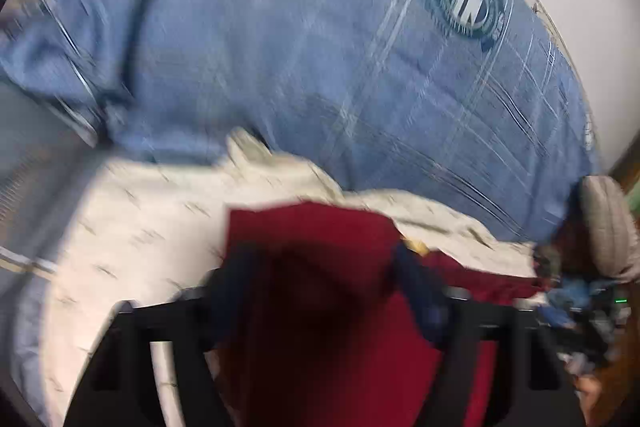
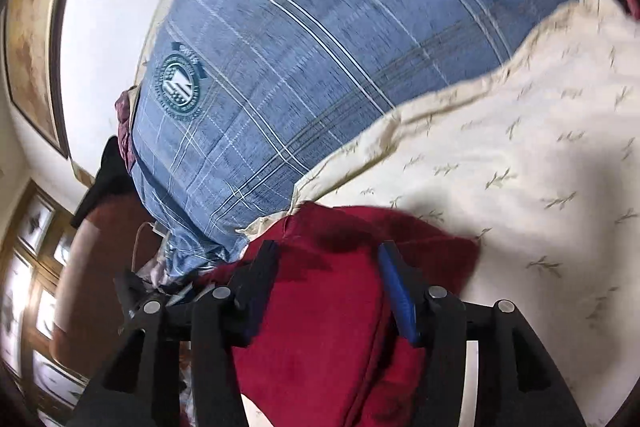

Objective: Fold small clothes

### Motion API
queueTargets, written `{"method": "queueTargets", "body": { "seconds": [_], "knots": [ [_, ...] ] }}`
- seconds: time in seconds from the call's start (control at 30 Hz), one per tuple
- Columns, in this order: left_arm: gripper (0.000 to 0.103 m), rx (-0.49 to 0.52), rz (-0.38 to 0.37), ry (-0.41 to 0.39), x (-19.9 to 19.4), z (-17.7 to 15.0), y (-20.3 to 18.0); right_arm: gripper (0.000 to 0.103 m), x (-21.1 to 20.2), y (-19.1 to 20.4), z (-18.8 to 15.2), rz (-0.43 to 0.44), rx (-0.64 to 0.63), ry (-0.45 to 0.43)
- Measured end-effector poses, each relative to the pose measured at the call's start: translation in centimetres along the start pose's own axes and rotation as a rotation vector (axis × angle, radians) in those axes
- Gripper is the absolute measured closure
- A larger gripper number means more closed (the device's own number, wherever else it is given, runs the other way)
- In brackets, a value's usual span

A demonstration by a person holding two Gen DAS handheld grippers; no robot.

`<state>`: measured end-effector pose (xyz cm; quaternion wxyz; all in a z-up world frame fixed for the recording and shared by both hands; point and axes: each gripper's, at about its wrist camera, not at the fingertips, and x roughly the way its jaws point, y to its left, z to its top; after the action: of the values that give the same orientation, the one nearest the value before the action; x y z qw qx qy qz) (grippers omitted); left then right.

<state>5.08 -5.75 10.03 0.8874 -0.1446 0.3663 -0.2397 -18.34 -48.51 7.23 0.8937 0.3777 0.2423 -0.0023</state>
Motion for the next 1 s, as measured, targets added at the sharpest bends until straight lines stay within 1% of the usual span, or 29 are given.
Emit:
{"method": "queueTargets", "body": {
  "seconds": [0.03,0.07,0.1,0.13,0.2,0.3,0.33,0.37,0.43,0.47,0.53,0.57,0.6,0.63,0.7,0.77,0.8,0.87,0.93,1.0],
  "knots": [
    [0.027,0.017,0.003,-0.013,-0.2,-0.2,-0.2,0.049,0.3,0.9,-0.1,0.001,-0.03,0.009],
    [0.027,0.032,0.0,-0.001,0.1,-0.4,-0.4,0.049,1.0,1.7,-0.1,-0.014,-0.063,0.027],
    [0.027,0.046,-0.003,0.042,1.0,-0.6,-0.6,0.049,1.9,2.5,-0.1,-0.042,-0.103,0.053],
    [0.027,0.051,0.003,0.069,1.6,-0.8,-0.6,0.049,3.6,3.3,0.0,-0.086,-0.144,0.083],
    [0.027,0.058,0.054,0.118,3.5,-1.4,-0.6,0.049,5.8,3.7,0.2,-0.144,-0.167,0.1],
    [0.029,0.076,0.12,0.192,6.3,-2.1,-0.2,0.051,9.9,2.2,1.4,-0.282,-0.166,0.125],
    [0.029,0.084,0.135,0.214,7.0,-2.4,-0.1,0.051,11.3,0.9,1.7,-0.318,-0.139,0.153],
    [0.029,0.09,0.138,0.221,7.2,-2.5,-0.2,0.052,12.2,-0.1,1.9,-0.329,-0.113,0.176],
    [0.029,0.09,0.138,0.214,7.1,-2.3,-0.1,0.053,11.7,-0.7,2.1,-0.288,-0.088,0.145],
    [0.029,0.088,0.134,0.212,6.8,-2.1,-0.1,0.053,11.0,-0.6,2.1,-0.283,-0.078,0.147],
    [0.029,0.073,0.111,0.208,5.7,-2.0,0.1,0.052,8.3,0.1,1.7,-0.248,-0.058,0.137],
    [0.029,0.064,0.099,0.206,4.9,-2.1,0.1,0.048,6.3,0.7,1.1,-0.214,-0.055,0.126],
    [0.029,0.056,0.086,0.204,4.2,-2.1,0.2,0.044,5.1,1.2,0.6,-0.196,-0.059,0.127],
    [0.029,0.052,0.072,0.2,3.3,-2.0,0.3,0.038,3.3,1.8,-0.6,-0.175,-0.077,0.135],
    [0.027,0.059,0.045,0.178,1.2,-2.6,0.4,0.038,0.5,2.9,-3.3,-0.165,-0.136,0.16],
    [0.027,0.064,0.033,0.164,-0.7,-3.6,0.7,0.038,-0.8,3.7,-5.5,-0.163,-0.171,0.184],
    [0.027,0.063,0.023,0.16,-1.4,-4.2,0.9,0.038,-1.6,3.8,-7.2,-0.15,-0.179,0.197],
    [0.027,0.071,0.002,0.175,-2.3,-5.5,1.4,0.038,-1.8,3.7,-9.1,-0.13,-0.176,0.224],
    [0.027,0.095,-0.005,0.195,-3.3,-6.8,1.8,0.038,-0.9,3.7,-10.9,-0.122,-0.194,0.247],
    [0.027,0.127,-0.021,0.204,-4.0,-7.6,2.2,0.038,0.4,3.7,-11.8,-0.148,-0.216,0.243]
  ]
}}
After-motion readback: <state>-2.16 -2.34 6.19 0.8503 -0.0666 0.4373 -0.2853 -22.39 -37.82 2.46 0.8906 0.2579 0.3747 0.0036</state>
